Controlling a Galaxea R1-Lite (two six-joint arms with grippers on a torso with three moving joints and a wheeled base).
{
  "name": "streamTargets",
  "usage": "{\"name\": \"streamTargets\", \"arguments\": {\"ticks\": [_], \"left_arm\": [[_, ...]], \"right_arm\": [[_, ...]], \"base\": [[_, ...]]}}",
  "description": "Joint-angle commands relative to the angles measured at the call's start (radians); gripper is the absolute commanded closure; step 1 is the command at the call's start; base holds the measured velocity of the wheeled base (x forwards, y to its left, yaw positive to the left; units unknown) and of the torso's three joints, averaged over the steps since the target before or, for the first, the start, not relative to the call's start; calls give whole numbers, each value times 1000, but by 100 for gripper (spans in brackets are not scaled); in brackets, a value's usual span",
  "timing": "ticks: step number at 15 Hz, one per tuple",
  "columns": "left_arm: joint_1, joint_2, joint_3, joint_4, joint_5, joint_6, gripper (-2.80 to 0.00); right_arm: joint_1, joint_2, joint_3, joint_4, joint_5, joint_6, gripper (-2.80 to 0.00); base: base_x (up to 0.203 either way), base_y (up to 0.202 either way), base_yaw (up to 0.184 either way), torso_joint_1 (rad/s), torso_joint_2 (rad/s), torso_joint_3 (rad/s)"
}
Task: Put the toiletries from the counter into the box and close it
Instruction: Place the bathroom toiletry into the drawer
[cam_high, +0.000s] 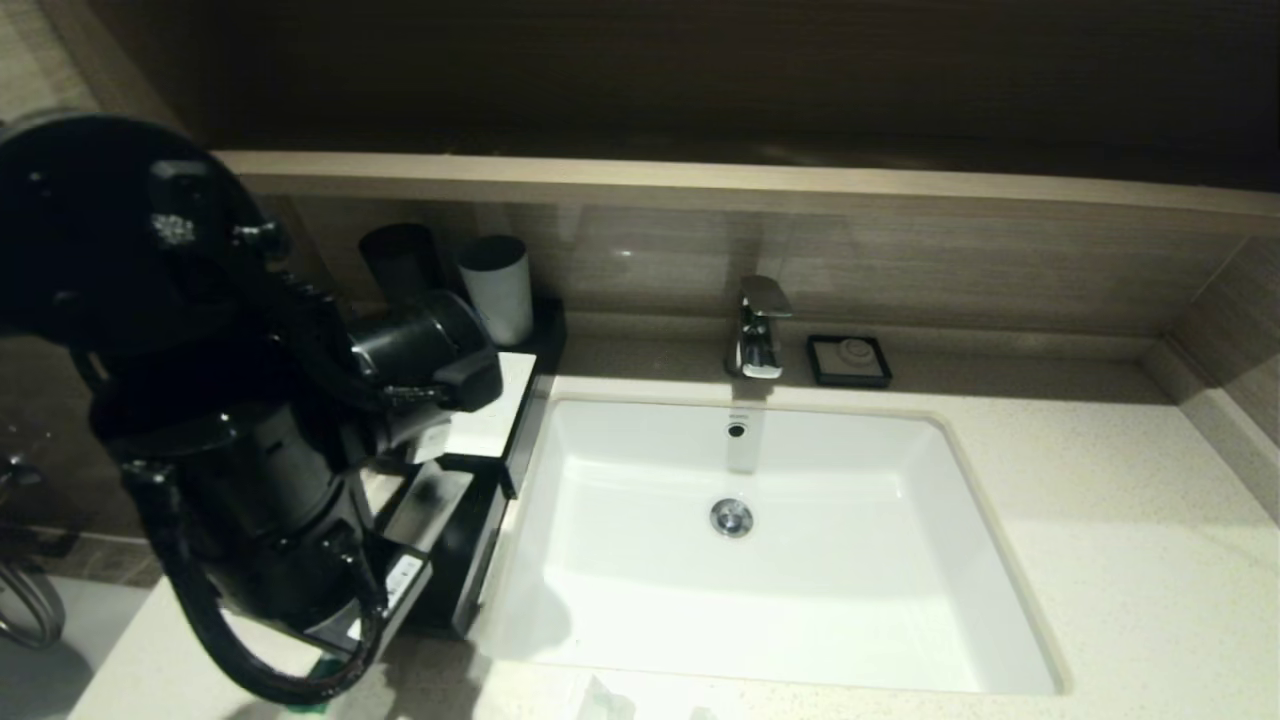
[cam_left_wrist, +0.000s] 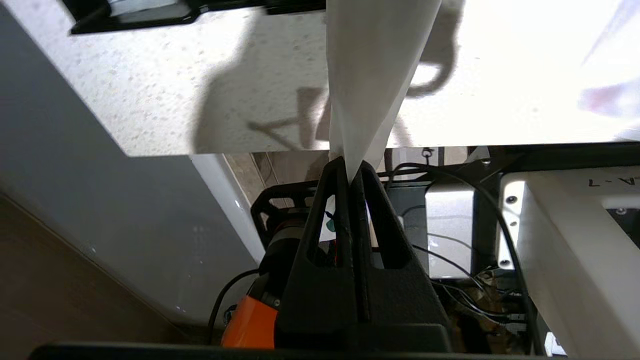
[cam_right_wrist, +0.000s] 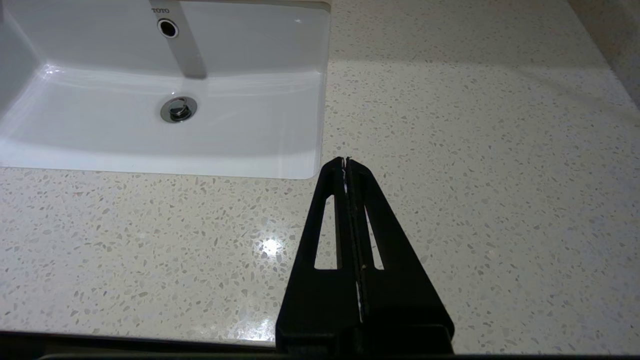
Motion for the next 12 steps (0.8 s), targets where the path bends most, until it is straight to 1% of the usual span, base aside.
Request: {"name": "streamTargets", "arguments": {"ticks": [1, 2, 5, 7, 9, 12], "left_arm": [[67, -41, 0, 19, 2, 6, 0], [87, -47, -1, 24, 2, 9, 0], [193, -53, -1, 56, 0, 42, 0], [246, -54, 0, 64, -2, 88, 0], [266, -48, 0, 84, -4, 128, 0], [289, -15, -3, 93, -7, 155, 0]], "right_arm": [[0, -1, 0, 0, 0, 0, 0], [0, -1, 0, -1, 0, 0, 0], [0, -1, 0, -1, 0, 0, 0], [0, -1, 0, 1, 0, 0, 0], [0, -1, 0, -1, 0, 0, 0], [0, -1, 0, -1, 0, 0, 0]], "base": [[0, 0, 0, 0, 0, 0], [0, 0, 0, 0, 0, 0], [0, 0, 0, 0, 0, 0], [0, 0, 0, 0, 0, 0], [0, 0, 0, 0, 0, 0], [0, 0, 0, 0, 0, 0]]}}
